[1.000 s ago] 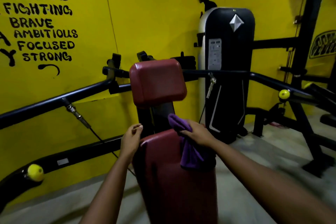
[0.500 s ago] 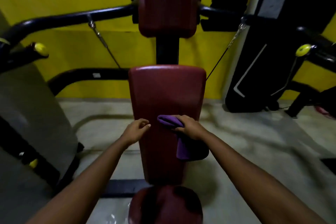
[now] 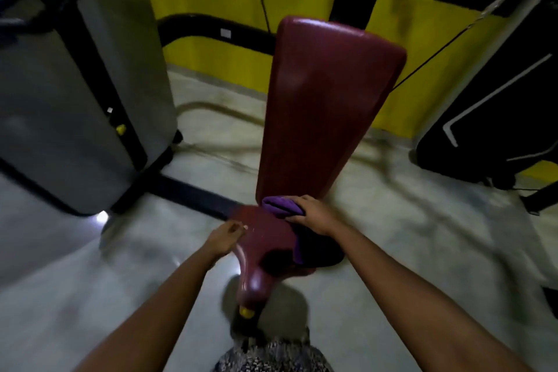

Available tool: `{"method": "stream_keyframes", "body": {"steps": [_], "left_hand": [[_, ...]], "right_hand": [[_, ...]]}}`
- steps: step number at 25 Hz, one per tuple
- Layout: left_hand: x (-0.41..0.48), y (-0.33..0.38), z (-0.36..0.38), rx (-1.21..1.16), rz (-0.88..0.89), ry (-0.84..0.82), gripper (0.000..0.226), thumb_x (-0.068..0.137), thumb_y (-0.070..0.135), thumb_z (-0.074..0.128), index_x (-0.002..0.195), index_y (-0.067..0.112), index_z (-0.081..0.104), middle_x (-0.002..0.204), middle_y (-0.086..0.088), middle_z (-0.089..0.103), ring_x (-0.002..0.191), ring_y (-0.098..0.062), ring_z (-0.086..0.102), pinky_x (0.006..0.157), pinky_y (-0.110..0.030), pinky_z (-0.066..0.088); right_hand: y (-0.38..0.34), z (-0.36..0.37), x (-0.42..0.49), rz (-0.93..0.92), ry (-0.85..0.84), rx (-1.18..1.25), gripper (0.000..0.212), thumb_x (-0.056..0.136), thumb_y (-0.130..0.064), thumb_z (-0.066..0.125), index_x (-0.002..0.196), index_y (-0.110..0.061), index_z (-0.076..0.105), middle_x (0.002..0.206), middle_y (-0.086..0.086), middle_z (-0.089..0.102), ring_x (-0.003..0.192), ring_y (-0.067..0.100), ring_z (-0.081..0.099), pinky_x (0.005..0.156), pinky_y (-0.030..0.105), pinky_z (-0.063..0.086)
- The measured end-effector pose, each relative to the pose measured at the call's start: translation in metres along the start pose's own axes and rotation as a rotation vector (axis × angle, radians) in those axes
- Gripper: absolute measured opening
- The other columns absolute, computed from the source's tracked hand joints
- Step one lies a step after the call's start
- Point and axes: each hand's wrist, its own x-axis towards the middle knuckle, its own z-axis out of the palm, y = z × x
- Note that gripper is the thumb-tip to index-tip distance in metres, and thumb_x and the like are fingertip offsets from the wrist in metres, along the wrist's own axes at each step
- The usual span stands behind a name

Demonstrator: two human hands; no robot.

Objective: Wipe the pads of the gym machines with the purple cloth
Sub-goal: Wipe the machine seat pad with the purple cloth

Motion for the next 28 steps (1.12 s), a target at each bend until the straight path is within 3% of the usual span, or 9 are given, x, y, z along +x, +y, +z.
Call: {"method": "stream_keyframes", "body": {"steps": [7,13,15,18,21,24,28], "left_hand": [[-0.057,-0.083,0.057,-0.234,-0.25,0.187,0.046,0.1,0.038,0.034,0.137,0.011,0.04,0.141,-0.017,0.046,0.127,-0.032,0.044,0.102,-0.036,0.035],[-0.031,-0.117,0.102,-0.4,-0.373,0.461,0.051,0.1,0.041,0.024,0.135,0.009,0.042,0.135,-0.018,0.051,0.124,-0.032,0.047,0.099,-0.037,0.036],[-0.017,-0.118,0.115,-0.516,-0.416,0.558,0.052,0.099,0.043,0.022,0.132,0.011,0.046,0.13,-0.014,0.055,0.119,-0.03,0.051,0.098,-0.035,0.037],[0.006,-0.11,0.133,-0.637,-0.496,0.651,0.052,0.099,0.044,0.02,0.124,0.012,0.053,0.109,-0.003,0.054,0.105,-0.021,0.052,0.088,-0.027,0.035],[0.032,-0.103,0.141,-0.712,-0.548,0.74,0.05,0.099,0.046,0.019,0.11,0.014,0.055,0.102,-0.004,0.056,0.097,-0.018,0.053,0.082,-0.027,0.035],[0.048,-0.104,0.143,-0.609,-0.589,0.721,0.055,0.097,0.051,0.019,0.113,0.016,0.058,0.11,-0.009,0.062,0.099,-0.025,0.056,0.085,-0.028,0.037],[0.076,-0.112,0.147,-0.214,-0.587,0.608,0.067,0.092,0.062,0.014,0.118,0.022,0.061,0.121,-0.011,0.063,0.115,-0.031,0.056,0.095,-0.037,0.041]], "right_hand": [[-0.007,0.081,-0.031,-0.113,-0.235,-0.097,0.056,0.086,-0.036,0.063,0.138,-0.031,0.042,0.129,0.006,0.049,0.12,0.025,0.049,0.101,0.029,0.036],[-0.017,0.139,0.001,-0.359,-0.263,-0.331,0.061,0.088,-0.032,0.055,0.143,-0.034,0.03,0.149,0.006,0.028,0.122,0.034,0.041,0.1,0.039,0.035],[-0.015,0.163,0.003,-0.407,-0.269,-0.342,0.059,0.088,-0.04,0.049,0.144,-0.035,0.028,0.153,0.006,0.022,0.13,0.036,0.032,0.105,0.043,0.029],[0.006,0.194,0.006,-0.51,-0.196,-0.302,0.058,0.081,-0.057,0.033,0.13,-0.03,0.051,0.145,0.005,0.04,0.135,0.036,0.031,0.112,0.048,0.017],[0.023,0.198,0.045,-0.643,-0.208,-0.234,0.056,0.075,-0.058,0.036,0.114,-0.027,0.061,0.129,0.002,0.055,0.131,0.032,0.038,0.112,0.047,0.016],[0.023,0.194,0.102,-0.803,-0.241,-0.257,0.056,0.071,-0.058,0.037,0.105,-0.024,0.067,0.118,0.0,0.062,0.127,0.029,0.043,0.109,0.049,0.022],[0.012,0.2,0.18,-1.031,-0.308,-0.432,0.063,0.069,-0.06,0.033,0.103,-0.021,0.068,0.119,0.0,0.062,0.126,0.031,0.044,0.107,0.048,0.027]]}}
